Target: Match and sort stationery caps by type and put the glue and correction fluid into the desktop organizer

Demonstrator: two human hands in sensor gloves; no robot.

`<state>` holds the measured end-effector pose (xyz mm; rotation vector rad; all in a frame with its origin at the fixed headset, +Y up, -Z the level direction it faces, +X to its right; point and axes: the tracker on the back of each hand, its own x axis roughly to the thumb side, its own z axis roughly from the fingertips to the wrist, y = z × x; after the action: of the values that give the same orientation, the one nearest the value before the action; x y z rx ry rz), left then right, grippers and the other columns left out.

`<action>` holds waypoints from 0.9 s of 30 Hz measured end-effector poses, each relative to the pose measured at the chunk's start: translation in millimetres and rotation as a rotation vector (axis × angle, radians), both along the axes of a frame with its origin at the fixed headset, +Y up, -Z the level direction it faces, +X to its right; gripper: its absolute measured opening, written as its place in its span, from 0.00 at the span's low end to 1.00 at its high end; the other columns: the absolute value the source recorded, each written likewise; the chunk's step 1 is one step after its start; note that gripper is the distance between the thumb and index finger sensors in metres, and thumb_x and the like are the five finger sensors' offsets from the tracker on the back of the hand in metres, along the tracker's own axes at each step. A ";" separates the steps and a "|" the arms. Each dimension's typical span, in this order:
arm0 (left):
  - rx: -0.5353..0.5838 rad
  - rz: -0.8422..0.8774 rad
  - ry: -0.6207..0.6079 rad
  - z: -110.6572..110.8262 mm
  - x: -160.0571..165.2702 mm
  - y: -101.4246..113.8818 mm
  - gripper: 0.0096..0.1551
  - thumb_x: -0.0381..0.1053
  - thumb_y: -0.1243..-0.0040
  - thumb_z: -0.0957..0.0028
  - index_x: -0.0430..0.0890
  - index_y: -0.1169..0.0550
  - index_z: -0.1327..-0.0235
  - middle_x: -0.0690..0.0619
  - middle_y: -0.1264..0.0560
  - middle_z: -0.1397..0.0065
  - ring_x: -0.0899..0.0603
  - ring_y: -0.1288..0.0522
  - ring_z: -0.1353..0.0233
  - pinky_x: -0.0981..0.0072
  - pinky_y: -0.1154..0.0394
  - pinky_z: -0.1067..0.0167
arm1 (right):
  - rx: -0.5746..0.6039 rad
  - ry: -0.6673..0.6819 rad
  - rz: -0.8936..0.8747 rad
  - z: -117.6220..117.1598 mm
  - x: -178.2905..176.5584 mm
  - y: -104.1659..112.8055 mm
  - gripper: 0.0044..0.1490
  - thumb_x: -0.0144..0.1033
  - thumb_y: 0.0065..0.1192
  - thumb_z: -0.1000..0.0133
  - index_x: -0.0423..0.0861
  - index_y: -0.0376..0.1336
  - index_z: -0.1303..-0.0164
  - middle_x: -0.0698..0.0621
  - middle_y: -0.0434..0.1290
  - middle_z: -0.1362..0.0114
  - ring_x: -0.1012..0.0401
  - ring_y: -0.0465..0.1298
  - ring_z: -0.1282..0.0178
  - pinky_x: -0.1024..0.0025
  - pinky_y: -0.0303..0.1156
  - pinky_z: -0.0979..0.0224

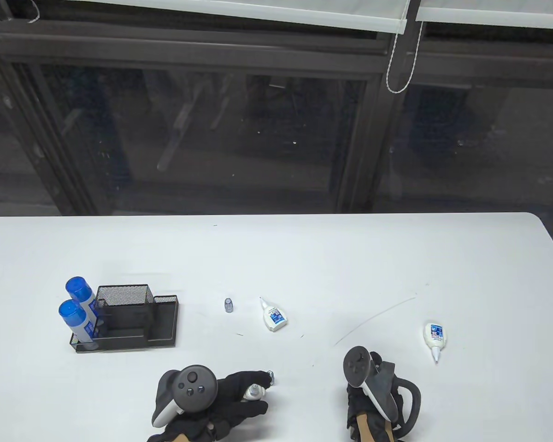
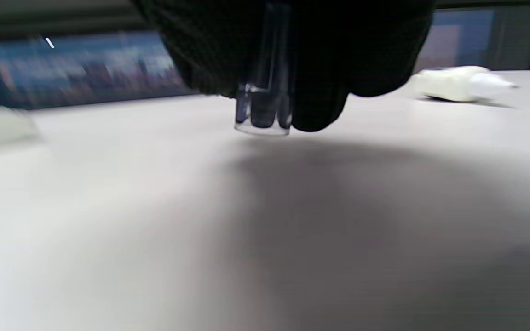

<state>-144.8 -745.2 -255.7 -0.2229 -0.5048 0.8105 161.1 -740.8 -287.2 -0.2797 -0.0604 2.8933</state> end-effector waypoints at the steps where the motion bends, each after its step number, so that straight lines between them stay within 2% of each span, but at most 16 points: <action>1: -0.002 -0.001 -0.003 0.2 1.1 -0.2 0.34 0.61 0.34 0.47 0.56 0.29 0.27 0.52 0.24 0.23 0.47 0.16 0.34 0.47 0.21 0.37 | 0.052 0.066 -0.086 3.1 -3.3 9.7 0.29 0.35 0.68 0.46 0.51 0.68 0.31 0.47 0.76 0.33 0.54 0.79 0.38 0.53 0.74 0.31; 5: 0.000 -0.023 -0.028 0.1 7.1 -0.5 0.34 0.62 0.35 0.47 0.57 0.29 0.27 0.52 0.22 0.25 0.48 0.15 0.36 0.48 0.21 0.37 | 0.178 0.259 -0.380 24.2 -23.6 40.6 0.31 0.37 0.69 0.46 0.50 0.67 0.30 0.46 0.76 0.33 0.54 0.80 0.39 0.54 0.76 0.32; 9: 0.003 -0.053 -0.049 2.0 13.6 -1.2 0.34 0.63 0.35 0.47 0.56 0.28 0.27 0.53 0.21 0.27 0.48 0.15 0.38 0.49 0.20 0.38 | 0.239 0.472 -0.509 47.8 -53.5 60.3 0.30 0.38 0.69 0.47 0.50 0.68 0.32 0.47 0.77 0.35 0.55 0.81 0.40 0.55 0.76 0.33; 13: 0.012 -0.099 -0.062 5.0 18.1 -1.2 0.34 0.63 0.35 0.47 0.56 0.28 0.27 0.53 0.21 0.27 0.49 0.15 0.39 0.50 0.20 0.38 | 0.269 0.574 -0.499 64.1 -73.7 67.8 0.30 0.38 0.69 0.47 0.50 0.68 0.32 0.47 0.77 0.35 0.55 0.81 0.40 0.55 0.76 0.33; 17: 0.027 -0.133 -0.080 7.6 22.5 -0.8 0.35 0.63 0.34 0.47 0.56 0.28 0.27 0.53 0.21 0.27 0.49 0.15 0.39 0.49 0.20 0.38 | 0.306 0.608 -0.380 73.1 -86.5 69.8 0.30 0.37 0.70 0.47 0.51 0.68 0.32 0.47 0.77 0.34 0.55 0.81 0.39 0.55 0.76 0.32; 21: 0.043 -0.148 -0.094 9.6 26.3 1.2 0.35 0.63 0.34 0.47 0.56 0.28 0.27 0.53 0.21 0.27 0.49 0.15 0.38 0.49 0.20 0.38 | 0.296 0.639 -0.274 74.3 -95.6 65.2 0.31 0.37 0.70 0.47 0.51 0.68 0.32 0.48 0.77 0.34 0.55 0.80 0.39 0.55 0.75 0.31; 27: 0.062 -0.135 -0.070 11.2 25.6 3.6 0.35 0.63 0.35 0.47 0.55 0.28 0.27 0.53 0.21 0.27 0.49 0.14 0.39 0.50 0.20 0.38 | 0.257 0.705 -0.299 73.6 -104.6 57.6 0.35 0.38 0.69 0.47 0.51 0.64 0.27 0.47 0.73 0.28 0.54 0.78 0.33 0.54 0.73 0.27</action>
<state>-119.2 -741.6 -244.5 -0.2260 -0.5739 0.6564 56.4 -683.3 -213.6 0.7079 -0.2391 2.4849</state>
